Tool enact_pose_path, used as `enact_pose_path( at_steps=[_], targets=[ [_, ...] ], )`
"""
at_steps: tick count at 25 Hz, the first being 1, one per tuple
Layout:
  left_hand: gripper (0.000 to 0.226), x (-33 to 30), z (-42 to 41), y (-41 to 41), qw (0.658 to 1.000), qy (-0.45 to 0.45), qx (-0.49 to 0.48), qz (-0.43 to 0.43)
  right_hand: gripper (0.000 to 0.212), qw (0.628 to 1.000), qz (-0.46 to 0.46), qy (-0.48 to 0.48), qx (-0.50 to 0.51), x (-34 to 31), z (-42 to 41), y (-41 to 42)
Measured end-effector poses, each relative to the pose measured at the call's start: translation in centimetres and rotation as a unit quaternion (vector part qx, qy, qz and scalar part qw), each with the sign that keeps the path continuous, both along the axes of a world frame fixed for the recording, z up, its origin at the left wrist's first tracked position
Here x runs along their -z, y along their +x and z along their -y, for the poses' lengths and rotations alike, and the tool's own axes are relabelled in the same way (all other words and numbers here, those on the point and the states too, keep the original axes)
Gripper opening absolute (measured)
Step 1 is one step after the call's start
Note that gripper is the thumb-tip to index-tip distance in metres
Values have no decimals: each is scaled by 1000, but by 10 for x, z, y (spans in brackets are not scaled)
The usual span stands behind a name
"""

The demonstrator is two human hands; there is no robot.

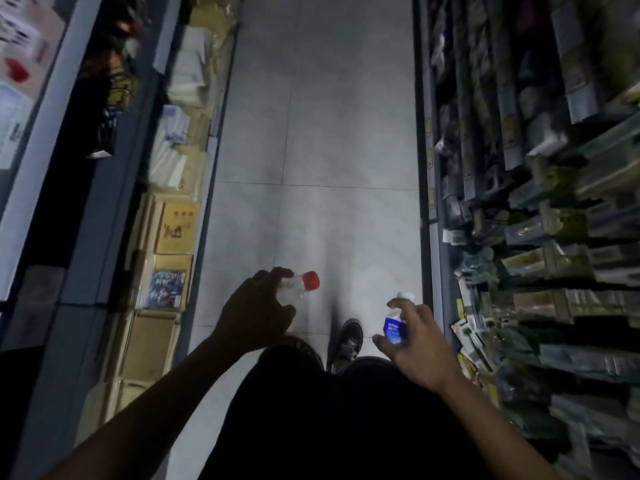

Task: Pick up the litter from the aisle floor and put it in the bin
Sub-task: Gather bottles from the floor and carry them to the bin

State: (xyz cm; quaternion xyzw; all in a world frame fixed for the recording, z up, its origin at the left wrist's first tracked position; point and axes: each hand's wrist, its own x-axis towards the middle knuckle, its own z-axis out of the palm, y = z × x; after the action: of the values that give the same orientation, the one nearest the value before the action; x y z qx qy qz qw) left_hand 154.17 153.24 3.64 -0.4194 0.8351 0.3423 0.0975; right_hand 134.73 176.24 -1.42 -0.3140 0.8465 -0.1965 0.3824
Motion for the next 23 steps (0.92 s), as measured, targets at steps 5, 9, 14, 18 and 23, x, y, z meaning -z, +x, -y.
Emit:
enact_pose_path(
  at_steps=[5,9,14,18,23],
  targets=[
    [61,2,33,-8,997,45,-56,33,60,998,21,-30,-44,-1,88,-60],
    [61,8,91,-12,989,52,-124,63,61,994,21,-65,-87,-3,192,-106],
    [58,8,204,-64,987,36,-150,52,62,993,-4,-81,-90,-5,310,-164],
    [60,-4,293,-143,997,17,-70,37,63,996,-9,-65,-52,-14,347,-210],
    [60,-6,386,-268,1000,-13,25,12,63,999,-6,-23,27,-9,358,-282]
  ],
)
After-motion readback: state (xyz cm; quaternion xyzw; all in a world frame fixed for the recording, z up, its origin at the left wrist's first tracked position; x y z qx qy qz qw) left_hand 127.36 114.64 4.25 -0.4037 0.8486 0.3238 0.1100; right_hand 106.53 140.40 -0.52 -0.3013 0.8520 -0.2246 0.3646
